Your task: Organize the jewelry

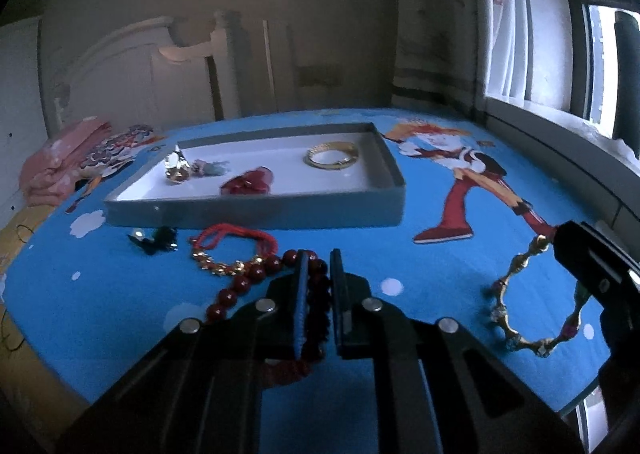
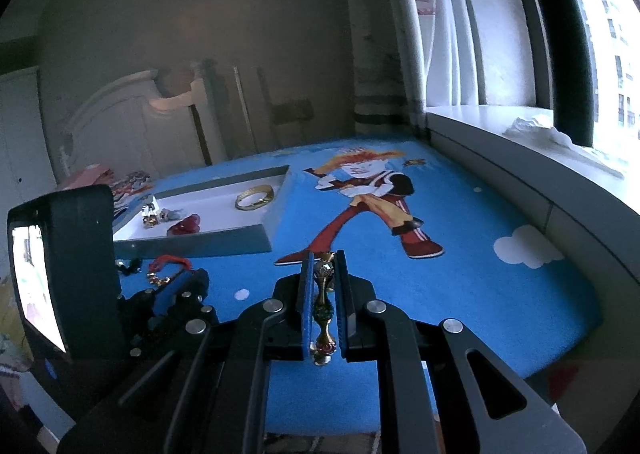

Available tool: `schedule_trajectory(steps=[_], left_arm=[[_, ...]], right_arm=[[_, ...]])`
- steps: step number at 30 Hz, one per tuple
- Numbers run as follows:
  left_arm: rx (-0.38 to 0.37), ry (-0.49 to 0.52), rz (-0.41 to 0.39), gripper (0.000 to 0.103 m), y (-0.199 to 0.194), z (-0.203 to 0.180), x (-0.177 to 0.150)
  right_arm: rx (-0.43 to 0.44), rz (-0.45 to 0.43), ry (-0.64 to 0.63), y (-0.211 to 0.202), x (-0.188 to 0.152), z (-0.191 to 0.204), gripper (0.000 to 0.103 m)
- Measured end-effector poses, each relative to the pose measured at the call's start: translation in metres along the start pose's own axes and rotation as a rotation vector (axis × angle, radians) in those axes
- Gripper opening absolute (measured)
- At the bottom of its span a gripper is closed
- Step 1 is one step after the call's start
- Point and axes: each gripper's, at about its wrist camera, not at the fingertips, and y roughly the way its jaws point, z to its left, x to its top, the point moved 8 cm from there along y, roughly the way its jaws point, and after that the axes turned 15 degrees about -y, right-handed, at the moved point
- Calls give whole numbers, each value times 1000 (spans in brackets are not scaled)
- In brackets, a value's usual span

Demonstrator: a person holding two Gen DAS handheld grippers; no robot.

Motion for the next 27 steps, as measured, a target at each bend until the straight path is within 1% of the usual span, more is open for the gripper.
schedule_trajectory(steps=[10,12,16,21,27], left_arm=[[-4,-88,-63,11,-23,36,39],[5,-101,-74,11,-27,44,48],[27,-133,-61,11,-30,69,61],[35,-126,-63,11,-33,97,73],[28,-108,-68,11,-30,126,85]], right_arm=[[18,-42,-54,-5,24,28,12],[26,-53,-64,-7,31,34,11],[47,-70,-85,-10,40,52,12],[82,-83,-115,-10,48,80,11],[139,-70,-154,-4,50,119,11]])
